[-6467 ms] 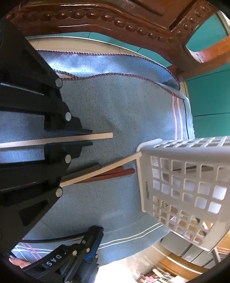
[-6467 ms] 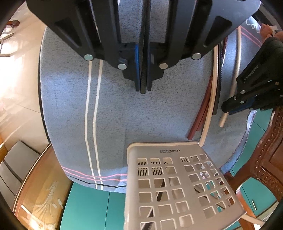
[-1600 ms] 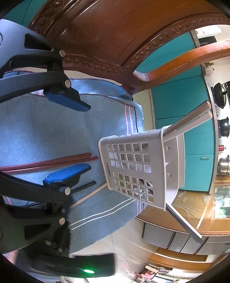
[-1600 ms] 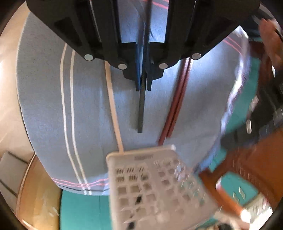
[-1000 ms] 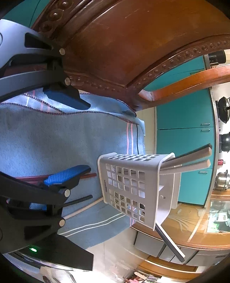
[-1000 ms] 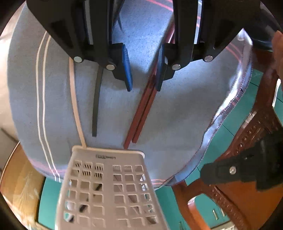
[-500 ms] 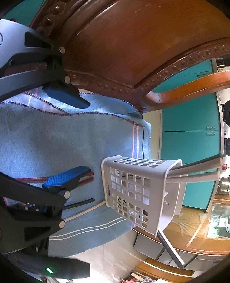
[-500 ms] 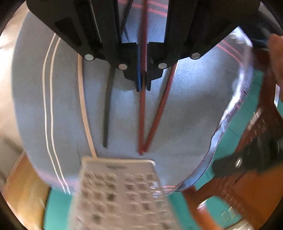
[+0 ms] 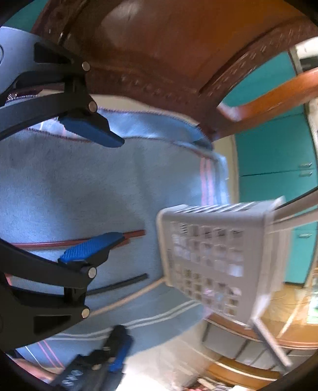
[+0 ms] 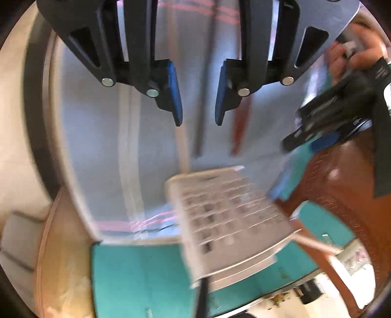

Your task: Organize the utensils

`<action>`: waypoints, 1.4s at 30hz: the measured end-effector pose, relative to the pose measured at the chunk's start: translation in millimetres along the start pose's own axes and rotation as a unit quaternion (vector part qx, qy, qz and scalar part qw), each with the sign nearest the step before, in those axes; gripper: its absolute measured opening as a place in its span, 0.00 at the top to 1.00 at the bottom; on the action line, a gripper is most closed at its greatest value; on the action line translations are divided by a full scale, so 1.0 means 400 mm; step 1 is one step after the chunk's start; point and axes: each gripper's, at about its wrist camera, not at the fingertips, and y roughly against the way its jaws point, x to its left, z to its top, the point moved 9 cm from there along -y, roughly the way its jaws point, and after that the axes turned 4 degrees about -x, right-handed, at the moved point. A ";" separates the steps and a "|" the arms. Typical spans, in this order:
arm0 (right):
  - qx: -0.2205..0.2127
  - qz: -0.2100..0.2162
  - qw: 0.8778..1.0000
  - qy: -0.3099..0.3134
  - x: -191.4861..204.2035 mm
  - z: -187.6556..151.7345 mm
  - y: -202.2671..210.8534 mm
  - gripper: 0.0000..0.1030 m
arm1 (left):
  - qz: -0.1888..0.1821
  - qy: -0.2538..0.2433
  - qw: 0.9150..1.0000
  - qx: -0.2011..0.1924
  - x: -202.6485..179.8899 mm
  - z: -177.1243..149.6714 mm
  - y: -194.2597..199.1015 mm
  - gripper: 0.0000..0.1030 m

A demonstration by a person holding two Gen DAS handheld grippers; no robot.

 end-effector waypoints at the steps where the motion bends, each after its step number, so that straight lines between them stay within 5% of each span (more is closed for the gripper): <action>1: 0.003 -0.011 1.000 0.002 -0.018 -0.008 0.012 0.72 | -0.003 -0.009 1.000 0.012 -0.009 -0.012 -0.012 0.30; 7: 0.071 -0.015 0.997 -0.028 -0.066 -0.077 -0.040 0.72 | -0.019 -0.059 0.997 0.054 -0.062 -0.075 -0.056 0.30; 24: 0.060 -0.062 0.996 0.036 -0.022 -0.059 -0.112 0.63 | -0.031 -0.058 0.996 0.060 -0.068 -0.091 -0.096 0.30; 26: 0.058 -0.068 0.995 0.041 -0.031 -0.060 -0.110 0.63 | -0.040 -0.056 0.996 0.060 -0.073 -0.091 -0.095 0.38; 29: 0.061 -0.073 0.994 0.046 -0.032 -0.061 -0.113 0.67 | -0.058 -0.060 0.995 0.060 -0.095 -0.095 -0.086 0.62; 31: 0.066 -0.070 0.995 0.040 -0.035 -0.063 -0.111 0.94 | -0.062 -0.068 0.994 0.060 -0.106 -0.096 -0.080 0.70; 32: 0.070 -0.064 0.995 0.028 -0.040 -0.066 -0.110 0.94 | -0.065 -0.071 0.994 0.060 -0.110 -0.098 -0.078 0.74; 38: 0.100 -0.016 0.992 -0.079 -0.091 -0.088 -0.084 0.94 | -0.068 -0.082 0.992 0.069 -0.114 -0.105 -0.069 0.79; 42: 0.107 -0.011 0.992 -0.063 -0.083 -0.104 -0.058 0.94 | -0.072 -0.088 0.991 0.076 -0.108 -0.118 -0.056 0.79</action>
